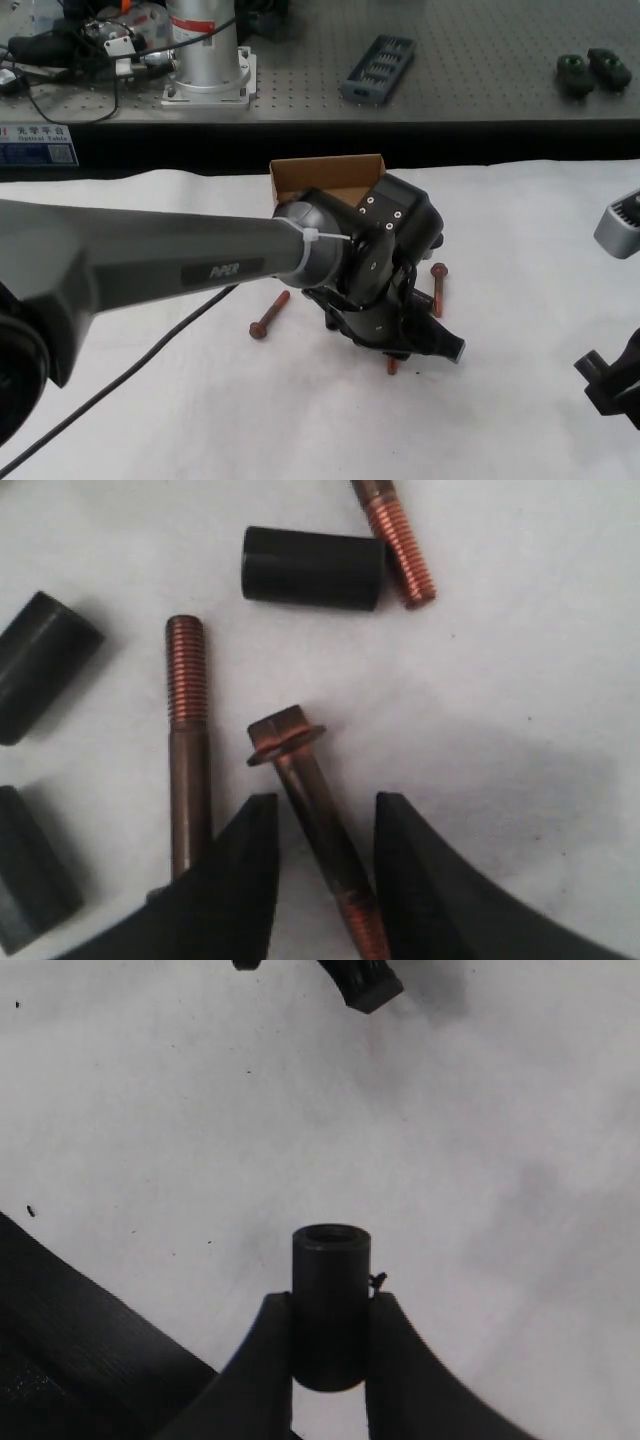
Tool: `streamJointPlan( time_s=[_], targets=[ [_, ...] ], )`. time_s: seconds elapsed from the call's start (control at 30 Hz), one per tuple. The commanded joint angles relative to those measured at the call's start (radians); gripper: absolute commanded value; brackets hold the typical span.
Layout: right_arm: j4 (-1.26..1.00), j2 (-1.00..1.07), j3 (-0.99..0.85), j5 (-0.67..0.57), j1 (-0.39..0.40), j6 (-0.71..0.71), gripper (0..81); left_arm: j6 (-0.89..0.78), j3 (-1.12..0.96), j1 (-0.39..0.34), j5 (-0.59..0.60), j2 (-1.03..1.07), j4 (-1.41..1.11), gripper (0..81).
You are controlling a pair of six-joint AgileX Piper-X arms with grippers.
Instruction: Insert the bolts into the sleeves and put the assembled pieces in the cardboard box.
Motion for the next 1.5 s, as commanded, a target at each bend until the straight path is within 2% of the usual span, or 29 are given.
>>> streamJointPlan(
  time_s=[0.0, 0.43, 0.5, 0.63, 0.77, 0.97, 1.2, 1.47],
  targets=[
    [0.004, -0.010, -0.001, -0.017, -0.006, -0.011, 2.8, 0.000, -0.010, -0.002, -0.021, 0.015, -0.008, 24.2],
    [0.004, -0.010, -0.001, -0.017, -0.006, -0.015, 2.8, 0.000, -0.017, -0.002, -0.040, 0.032, -0.038, 22.9],
    [0.004, -0.010, -0.001, -0.017, -0.006, -0.015, 2.8, 0.000, -0.017, -0.002, -0.040, 0.032, -0.034, 18.3],
    [0.009, -0.010, -0.001, -0.017, -0.006, -0.015, 2.8, 0.000, -0.017, -0.002, -0.040, 0.032, -0.032, 0.8],
    [0.011, -0.010, -0.001, -0.017, -0.006, -0.015, 2.8, 0.000, -0.017, -0.002, -0.026, 0.032, -0.032, 0.6],
    [0.011, -0.010, -0.001, -0.017, -0.006, -0.022, 2.8, 0.000, -0.018, -0.002, 0.076, -0.017, -0.030, 0.6],
    [0.018, -0.010, -0.001, -0.017, -0.006, -0.030, 2.8, 0.000, -0.013, 0.036, 0.145, -0.154, -0.004, 0.6],
    [-0.042, -0.010, -0.001, -0.156, -0.006, -0.025, 2.8, -0.010, 0.041, 0.101, 0.244, -0.323, 0.010, 0.6]
  ],
)
